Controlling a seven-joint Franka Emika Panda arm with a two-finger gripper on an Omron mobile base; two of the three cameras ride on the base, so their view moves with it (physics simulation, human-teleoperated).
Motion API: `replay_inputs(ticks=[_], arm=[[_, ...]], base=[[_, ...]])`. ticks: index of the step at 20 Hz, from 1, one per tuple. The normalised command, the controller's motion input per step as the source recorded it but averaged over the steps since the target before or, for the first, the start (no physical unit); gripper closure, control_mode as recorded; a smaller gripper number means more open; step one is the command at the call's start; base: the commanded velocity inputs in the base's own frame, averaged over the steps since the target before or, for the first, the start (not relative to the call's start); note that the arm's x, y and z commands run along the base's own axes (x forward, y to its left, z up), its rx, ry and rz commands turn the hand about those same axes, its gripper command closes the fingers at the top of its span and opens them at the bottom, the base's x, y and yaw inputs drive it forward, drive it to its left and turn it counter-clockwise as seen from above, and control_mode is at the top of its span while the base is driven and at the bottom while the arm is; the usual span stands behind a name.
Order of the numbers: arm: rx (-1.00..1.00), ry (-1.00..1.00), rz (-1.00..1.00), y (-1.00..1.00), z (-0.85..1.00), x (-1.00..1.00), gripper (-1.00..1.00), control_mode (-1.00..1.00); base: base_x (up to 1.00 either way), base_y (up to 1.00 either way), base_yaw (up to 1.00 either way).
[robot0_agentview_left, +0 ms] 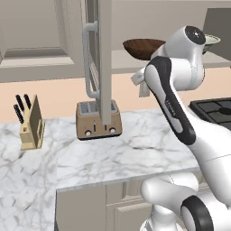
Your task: Move the bowls from the cabinet to the plates on the dining table.
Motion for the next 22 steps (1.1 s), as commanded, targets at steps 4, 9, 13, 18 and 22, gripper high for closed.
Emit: replay_inputs(ticks=[4, 9, 13, 18, 22], arm=[[-0.12, -0.10, 0.00, -0.35, 0.06, 0.18, -1.00, -1.00], [-0.12, -0.08, 0.00, -0.30, 0.03, 0.22, -1.00, -1.00], [-0.15, -0.08, 0.00, -0.10, 0.09, 0.15, -1.00, -1.00], [-0.17, -0.08, -0.02, -0.01, 0.20, 0.06, -1.00, -1.00], [-0.09, -0.06, -0.01, -0.13, 0.15, 0.09, -1.00, -1.00]], base=[[0.00, 0.00, 0.00], [0.00, 0.00, 0.00], [0.00, 0.00, 0.00], [0.00, 0.00, 0.00], [0.00, 0.00, 0.00]])
